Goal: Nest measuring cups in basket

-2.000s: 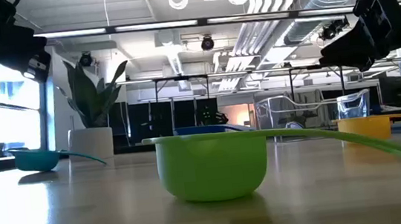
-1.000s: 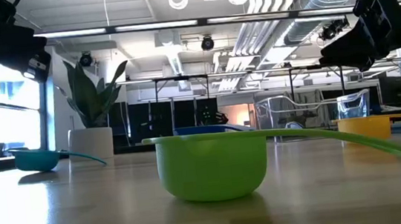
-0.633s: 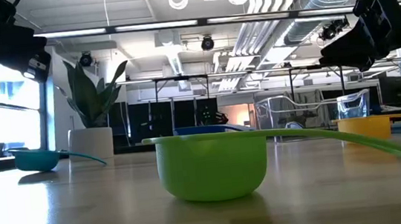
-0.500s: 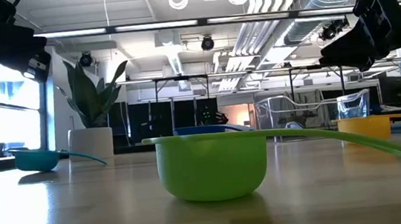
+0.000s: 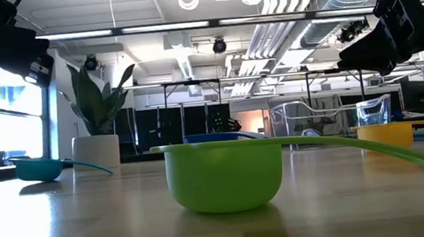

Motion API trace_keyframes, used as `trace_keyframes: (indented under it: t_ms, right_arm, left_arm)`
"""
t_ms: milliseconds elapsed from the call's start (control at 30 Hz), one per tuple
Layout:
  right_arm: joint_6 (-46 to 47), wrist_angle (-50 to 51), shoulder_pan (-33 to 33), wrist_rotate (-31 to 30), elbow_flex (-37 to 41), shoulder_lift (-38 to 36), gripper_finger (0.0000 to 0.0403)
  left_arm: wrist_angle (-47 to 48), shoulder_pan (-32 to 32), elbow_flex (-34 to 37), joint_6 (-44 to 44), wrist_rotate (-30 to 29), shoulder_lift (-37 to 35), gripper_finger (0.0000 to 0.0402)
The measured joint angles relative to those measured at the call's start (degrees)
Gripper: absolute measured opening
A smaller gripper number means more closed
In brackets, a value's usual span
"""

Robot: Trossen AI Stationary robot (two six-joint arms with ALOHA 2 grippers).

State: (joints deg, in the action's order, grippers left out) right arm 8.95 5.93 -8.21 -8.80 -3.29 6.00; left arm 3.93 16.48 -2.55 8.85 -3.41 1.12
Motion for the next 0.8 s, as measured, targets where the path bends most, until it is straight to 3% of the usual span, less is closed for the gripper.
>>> trace_keyframes:
  t_ms: [600,800]
  right_arm:
    - [-0.01,0.0,0.0,-0.02,0.0,-0.01,0.0183]
    - [0.0,0.0,0.0,-0.02,0.0,-0.02,0.0183]
  left_arm:
    - [0.01,0.0,0.0,0.0,-0.01,0.01,0.0076]
    - [-0.77,-0.01,0.0,-0.01,-4.36,0.01,0.0076]
